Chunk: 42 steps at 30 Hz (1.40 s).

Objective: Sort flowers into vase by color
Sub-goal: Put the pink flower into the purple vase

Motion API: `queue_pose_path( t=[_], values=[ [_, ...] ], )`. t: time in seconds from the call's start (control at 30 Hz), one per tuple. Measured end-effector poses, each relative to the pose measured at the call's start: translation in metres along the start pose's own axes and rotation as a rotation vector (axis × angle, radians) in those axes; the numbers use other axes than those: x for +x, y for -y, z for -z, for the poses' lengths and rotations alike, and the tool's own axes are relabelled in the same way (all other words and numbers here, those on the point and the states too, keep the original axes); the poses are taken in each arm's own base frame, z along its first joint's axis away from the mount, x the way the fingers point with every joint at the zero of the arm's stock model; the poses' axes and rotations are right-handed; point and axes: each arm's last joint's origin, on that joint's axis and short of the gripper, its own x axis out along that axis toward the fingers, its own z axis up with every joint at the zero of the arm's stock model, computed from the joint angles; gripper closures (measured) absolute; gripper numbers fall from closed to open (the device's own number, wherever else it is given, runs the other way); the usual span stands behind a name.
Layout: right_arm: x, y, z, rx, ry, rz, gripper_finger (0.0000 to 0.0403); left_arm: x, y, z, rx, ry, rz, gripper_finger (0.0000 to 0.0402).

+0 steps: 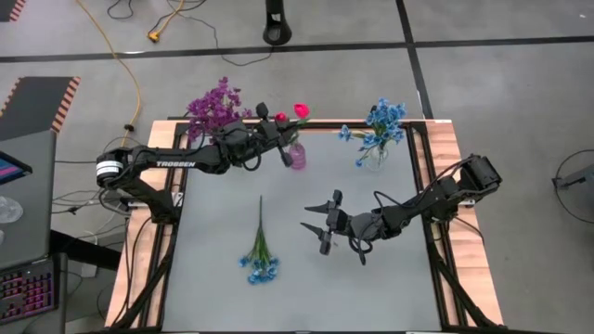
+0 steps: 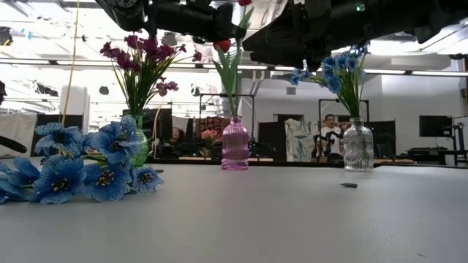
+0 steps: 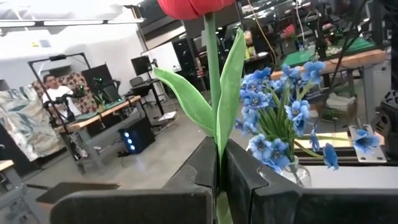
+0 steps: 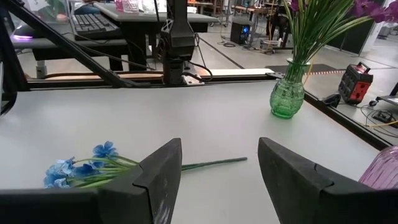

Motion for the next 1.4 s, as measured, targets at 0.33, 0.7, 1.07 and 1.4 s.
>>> queue_pose_path(
  t=[0.33, 0.7, 1.07, 1.4],
  values=[
    [0.0000, 0.0000, 0.0000, 0.000, 0.000, 0.000, 0.0163, -0.0001, 0.0006, 0.0030, 0.006, -0.029, 0.005, 0.0401],
    [0.0000, 0.0000, 0.0000, 0.000, 0.000, 0.000, 0.0163, -0.0003, -0.0010, 0.0057, -0.031, -0.074, -0.068, 0.0401],
    [0.0000, 0.0000, 0.0000, 0.000, 0.000, 0.000, 0.0163, -0.0003, -0.0018, 0.0059, -0.111, -0.078, -0.099, 0.0401],
    [0.0000, 0.0000, 0.0000, 0.001, 0.000, 0.000, 0.0163, -0.0007, -0.0038, 0.0064, -0.151, -0.092, -0.173, 0.0401]
  ],
)
